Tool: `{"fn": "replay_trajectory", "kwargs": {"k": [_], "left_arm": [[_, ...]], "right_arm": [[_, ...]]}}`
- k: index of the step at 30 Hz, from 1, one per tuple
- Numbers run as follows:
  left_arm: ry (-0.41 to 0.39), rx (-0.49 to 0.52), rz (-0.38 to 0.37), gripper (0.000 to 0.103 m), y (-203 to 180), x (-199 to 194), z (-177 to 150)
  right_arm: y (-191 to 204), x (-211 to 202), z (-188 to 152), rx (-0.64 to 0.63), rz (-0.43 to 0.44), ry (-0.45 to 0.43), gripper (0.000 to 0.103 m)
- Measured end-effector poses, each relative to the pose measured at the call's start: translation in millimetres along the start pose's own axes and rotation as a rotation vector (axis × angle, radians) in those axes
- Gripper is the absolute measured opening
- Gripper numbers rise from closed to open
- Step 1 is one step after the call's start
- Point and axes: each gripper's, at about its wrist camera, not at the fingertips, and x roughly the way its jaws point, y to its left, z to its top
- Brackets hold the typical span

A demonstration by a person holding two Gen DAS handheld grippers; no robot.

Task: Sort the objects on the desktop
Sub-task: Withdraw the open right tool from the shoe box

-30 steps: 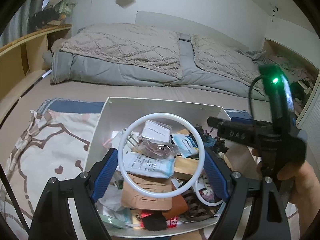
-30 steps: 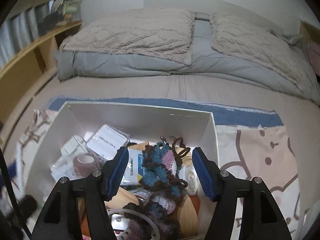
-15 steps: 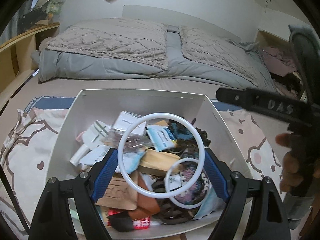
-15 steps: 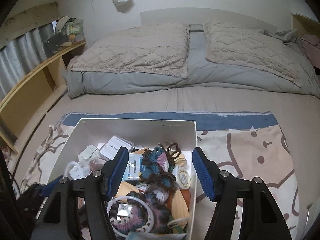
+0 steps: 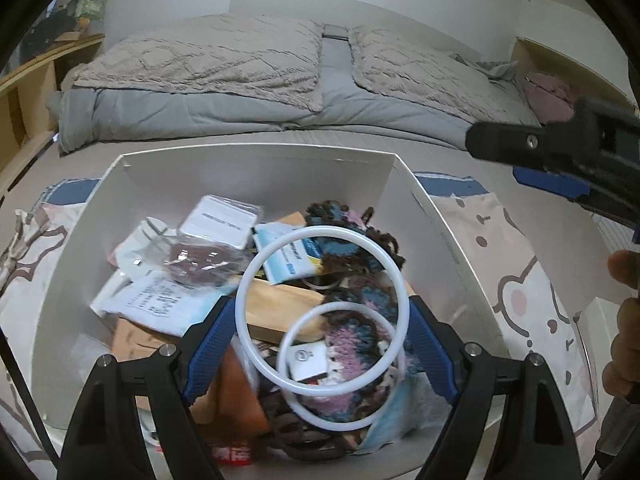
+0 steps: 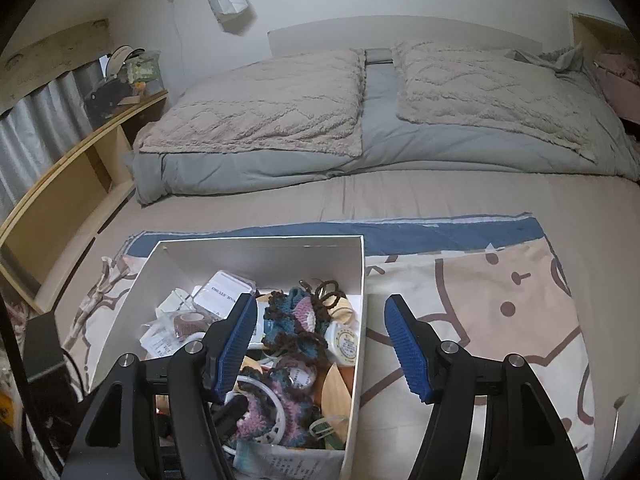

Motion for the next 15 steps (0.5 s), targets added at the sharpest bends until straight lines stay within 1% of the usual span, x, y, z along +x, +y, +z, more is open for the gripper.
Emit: {"fn": "replay_trajectory", "kwargs": {"k": [3,7,15], "left_arm": [[0.014,-0.027,0.000,0.097,1.8,4.6,-0.6],[0.020,-0.061,-0.007,0.097,8.0,5.5,-2.6],[0.002,-0.064,-0.003,0.097,12.8,-7.2,-0.3]], "right_arm": [[0.4,-0.5,-0.5,0.003,0.011,0.002,0.066],[4.0,-2.7,-0.9,-0.008,0.018,-0.001,0.066],[11.8,-15.3,-2.8,-0.037,0.025,-0.025,0.066]]}}
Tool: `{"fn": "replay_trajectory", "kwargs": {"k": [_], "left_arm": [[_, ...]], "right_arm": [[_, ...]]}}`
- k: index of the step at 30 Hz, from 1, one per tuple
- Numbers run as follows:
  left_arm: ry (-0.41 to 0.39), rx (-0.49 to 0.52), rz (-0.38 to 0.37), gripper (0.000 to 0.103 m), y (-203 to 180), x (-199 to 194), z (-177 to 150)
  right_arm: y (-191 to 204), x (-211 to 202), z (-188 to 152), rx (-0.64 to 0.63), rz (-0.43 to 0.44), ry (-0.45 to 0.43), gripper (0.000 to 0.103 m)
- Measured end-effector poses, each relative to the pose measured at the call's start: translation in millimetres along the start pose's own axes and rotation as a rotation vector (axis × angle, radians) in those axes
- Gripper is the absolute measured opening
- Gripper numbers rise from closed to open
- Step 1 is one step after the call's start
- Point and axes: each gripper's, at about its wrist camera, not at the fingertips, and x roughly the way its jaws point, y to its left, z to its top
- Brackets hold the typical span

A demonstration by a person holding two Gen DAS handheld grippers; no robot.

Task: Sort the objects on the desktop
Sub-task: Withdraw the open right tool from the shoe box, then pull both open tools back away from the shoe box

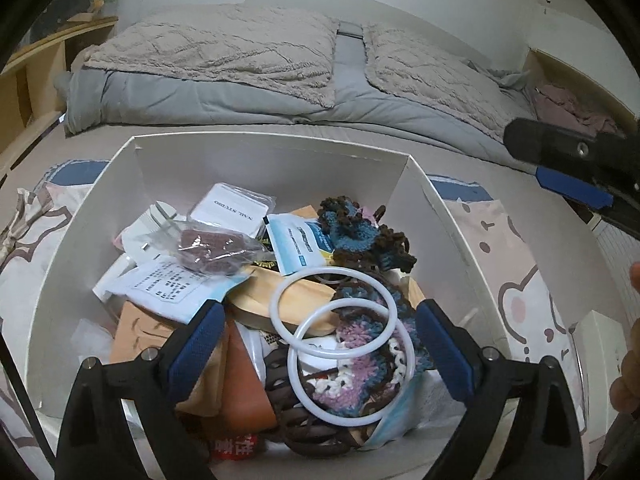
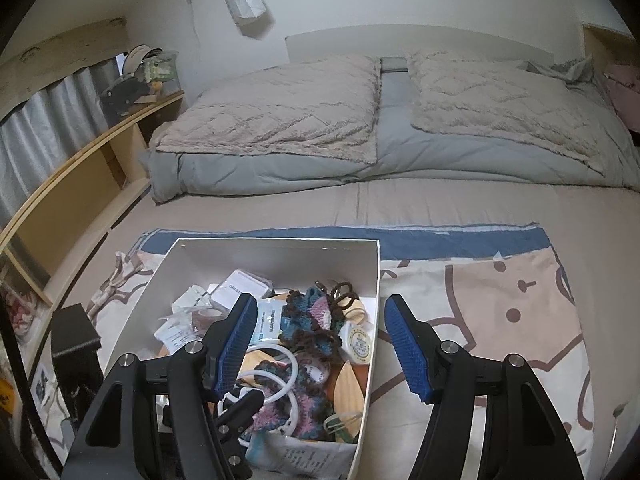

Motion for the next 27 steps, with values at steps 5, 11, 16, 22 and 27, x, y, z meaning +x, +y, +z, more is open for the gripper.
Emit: {"fn": "replay_trajectory", "kwargs": {"k": [5,11,16,22,27], "left_arm": [[-0.041,0.011,-0.005,0.097,-1.9,-18.2,4.9],[-0.074,0.016,-0.004,0.097,-1.3,-38.0,7.1],[-0.096,0.016,0.011,0.097,2.2,-52.7,8.4],[-0.128,0.012,0.023,0.097,10.9,-72.5,11.4],[-0.149,0.021,0.036,0.098,17.2,-87.7,11.5]], "right_arm": [[2.8,-8.4,-1.9,-0.009,-0.009,-0.017,0.066],[5.4,-14.3,-3.4,-0.015,-0.045,-0.019,0.068],[7.2,-23.6,-5.9,-0.010,-0.083,-0.046,0.086],[3.9,-34.8,-10.0,0.017,-0.117,-0.079,0.103],[3.7,-43.6,-15.2,0.017,-0.153,-0.106,0.103]]}}
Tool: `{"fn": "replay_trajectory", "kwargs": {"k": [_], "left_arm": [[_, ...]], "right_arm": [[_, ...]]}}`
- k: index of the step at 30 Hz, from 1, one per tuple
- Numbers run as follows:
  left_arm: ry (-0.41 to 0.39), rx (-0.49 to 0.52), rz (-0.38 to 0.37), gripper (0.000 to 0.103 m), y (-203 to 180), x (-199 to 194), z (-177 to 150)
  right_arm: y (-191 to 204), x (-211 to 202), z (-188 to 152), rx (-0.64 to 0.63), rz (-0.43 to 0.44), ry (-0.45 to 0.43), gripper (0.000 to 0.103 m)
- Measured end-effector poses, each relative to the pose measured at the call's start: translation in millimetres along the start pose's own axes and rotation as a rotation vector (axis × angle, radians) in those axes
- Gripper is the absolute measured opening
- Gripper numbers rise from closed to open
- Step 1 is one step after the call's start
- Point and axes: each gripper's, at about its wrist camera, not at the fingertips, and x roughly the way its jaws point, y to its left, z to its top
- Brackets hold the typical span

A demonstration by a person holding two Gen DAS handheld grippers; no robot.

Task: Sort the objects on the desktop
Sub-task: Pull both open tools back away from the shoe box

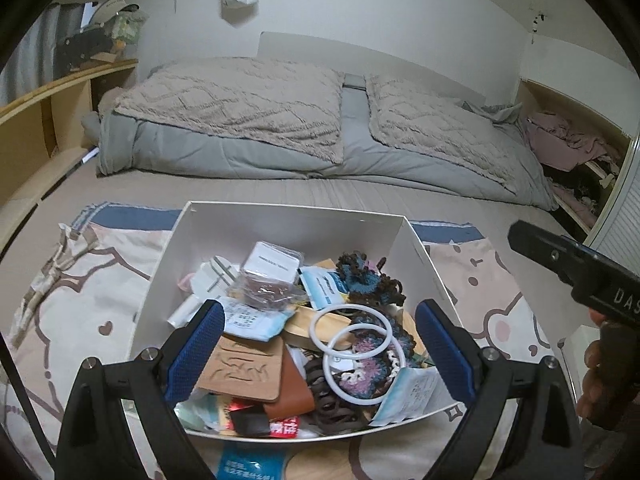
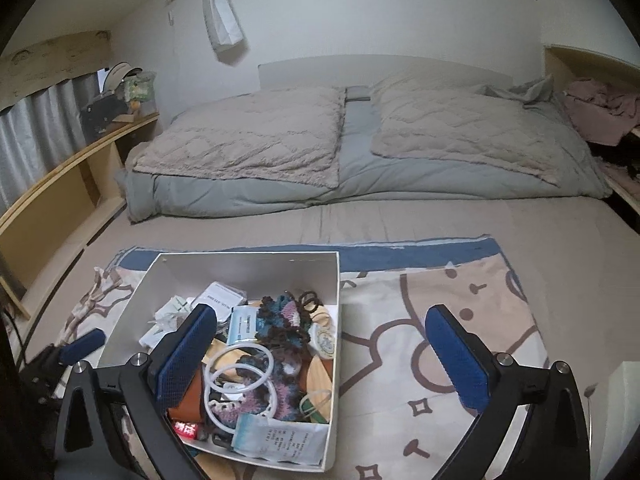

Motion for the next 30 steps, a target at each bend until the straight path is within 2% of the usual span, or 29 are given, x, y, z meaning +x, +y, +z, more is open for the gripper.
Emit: {"fn": "replay_trajectory", "kwargs": {"k": [3,9,20,30], "left_arm": [[-0.015,-0.003,0.014,0.103,3.6,-9.7,1.3],[-0.032,0.006,0.019,0.103,6.8,-31.4,7.1],[-0.121,0.018,0.003,0.103,10.4,-78.3,21.8],[-0.143,0.039,0.008,0.103,11.5,-104.3,21.7]], "right_arm": [[1.1,-7.1,-2.3,-0.001,-0.017,-0.016,0.103],[7.6,-19.9,-4.7,-0.004,-0.029,-0.040,0.103],[23.7,-46.2,-9.4,-0.048,-0.041,-0.068,0.103],[26.4,-81.8,-9.6,-0.061,-0.050,-0.105,0.103]]}}
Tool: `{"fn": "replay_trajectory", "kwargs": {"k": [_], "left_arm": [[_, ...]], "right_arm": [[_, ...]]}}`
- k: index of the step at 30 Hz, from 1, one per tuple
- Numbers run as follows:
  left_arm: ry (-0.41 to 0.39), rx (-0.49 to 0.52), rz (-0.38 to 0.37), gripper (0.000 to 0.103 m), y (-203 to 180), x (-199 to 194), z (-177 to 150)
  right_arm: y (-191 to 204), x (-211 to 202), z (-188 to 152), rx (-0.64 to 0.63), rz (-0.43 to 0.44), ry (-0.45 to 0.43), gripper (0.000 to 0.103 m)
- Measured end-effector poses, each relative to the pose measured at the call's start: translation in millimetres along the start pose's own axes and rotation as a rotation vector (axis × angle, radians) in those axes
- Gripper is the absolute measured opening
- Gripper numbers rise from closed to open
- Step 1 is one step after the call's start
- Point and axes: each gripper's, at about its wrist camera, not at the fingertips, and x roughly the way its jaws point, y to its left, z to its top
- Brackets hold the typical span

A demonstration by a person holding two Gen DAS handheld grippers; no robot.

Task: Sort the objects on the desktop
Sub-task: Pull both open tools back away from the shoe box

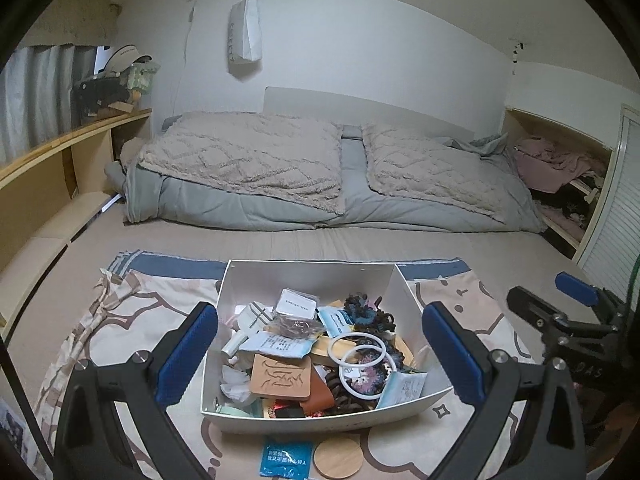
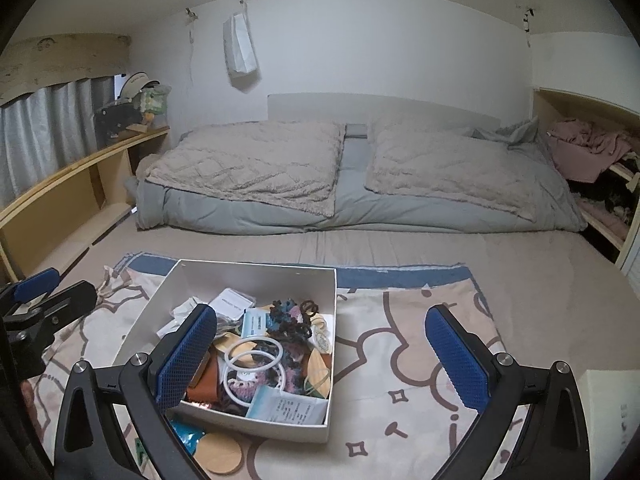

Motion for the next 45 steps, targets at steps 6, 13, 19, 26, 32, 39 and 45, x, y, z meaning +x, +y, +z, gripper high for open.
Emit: {"fn": "replay_trajectory", "kwargs": {"k": [6,13,19,26,32,39,45], "left_arm": [[0.003,0.027,0.011,0.103,-1.3,-17.2,-2.3],[-0.013,0.053,0.018,0.103,-6.5,-40.3,-8.5],[-0.007,0.060,0.013,0.103,-9.4,-56.9,-15.4],[-0.008,0.050,0.000,0.103,-3.8,-75.5,-18.9],[-0.049,0.032,0.006,0.103,7.6,-95.6,-12.6],[-0.085,0.040,0.022,0.103,26.1,-113.2,-18.2],[-0.076,0.035,0.045,0.103,47.9,-120.7,-31.5]], "right_arm": [[-1.8,-27.9,2.2,0.010,0.007,-0.043,0.103],[1.1,-48.6,-4.1,-0.006,0.009,-0.057,0.103],[2.7,-69.4,-12.9,-0.019,0.012,-0.070,0.103],[0.5,-91.0,-17.9,-0.013,0.038,-0.099,0.103],[4.5,-102.0,-26.6,-0.044,0.059,-0.115,0.103],[7.6,-104.4,-42.7,-0.089,0.088,-0.100,0.103],[6.1,-106.8,-51.0,-0.104,0.095,-0.100,0.103]]}}
